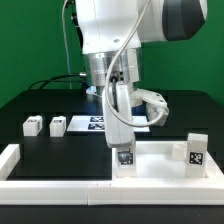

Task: Assemble square table

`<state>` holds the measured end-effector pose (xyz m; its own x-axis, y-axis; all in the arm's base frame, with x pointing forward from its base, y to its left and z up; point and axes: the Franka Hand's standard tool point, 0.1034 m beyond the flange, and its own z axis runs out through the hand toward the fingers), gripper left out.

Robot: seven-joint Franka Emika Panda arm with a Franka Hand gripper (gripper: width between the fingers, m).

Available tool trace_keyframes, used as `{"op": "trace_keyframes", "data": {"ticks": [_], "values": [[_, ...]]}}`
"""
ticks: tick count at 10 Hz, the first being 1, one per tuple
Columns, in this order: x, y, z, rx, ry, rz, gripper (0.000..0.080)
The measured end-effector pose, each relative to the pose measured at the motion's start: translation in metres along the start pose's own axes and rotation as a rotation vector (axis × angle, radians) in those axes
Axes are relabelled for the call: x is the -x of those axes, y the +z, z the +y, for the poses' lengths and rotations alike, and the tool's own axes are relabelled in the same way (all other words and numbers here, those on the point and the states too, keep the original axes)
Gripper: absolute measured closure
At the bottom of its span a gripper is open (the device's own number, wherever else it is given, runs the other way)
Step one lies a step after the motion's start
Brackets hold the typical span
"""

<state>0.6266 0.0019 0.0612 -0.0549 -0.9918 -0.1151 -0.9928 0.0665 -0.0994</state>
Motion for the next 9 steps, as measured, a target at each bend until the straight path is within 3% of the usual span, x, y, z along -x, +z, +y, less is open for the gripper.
{"op": "trace_keyframes", "data": {"ticks": [2, 4, 5, 6, 9], "values": [[0.000, 0.000, 0.000, -0.002, -0.017, 0.002, 0.0511], [0.011, 0.002, -0.002, -0.041, -0.177, 0.027, 0.0237], [0.016, 0.001, -0.003, -0.053, -0.366, 0.038, 0.0237], [0.020, 0.000, -0.003, -0.067, -0.484, 0.050, 0.0176], [0.020, 0.003, 0.003, -0.060, -0.678, 0.063, 0.0151]]}}
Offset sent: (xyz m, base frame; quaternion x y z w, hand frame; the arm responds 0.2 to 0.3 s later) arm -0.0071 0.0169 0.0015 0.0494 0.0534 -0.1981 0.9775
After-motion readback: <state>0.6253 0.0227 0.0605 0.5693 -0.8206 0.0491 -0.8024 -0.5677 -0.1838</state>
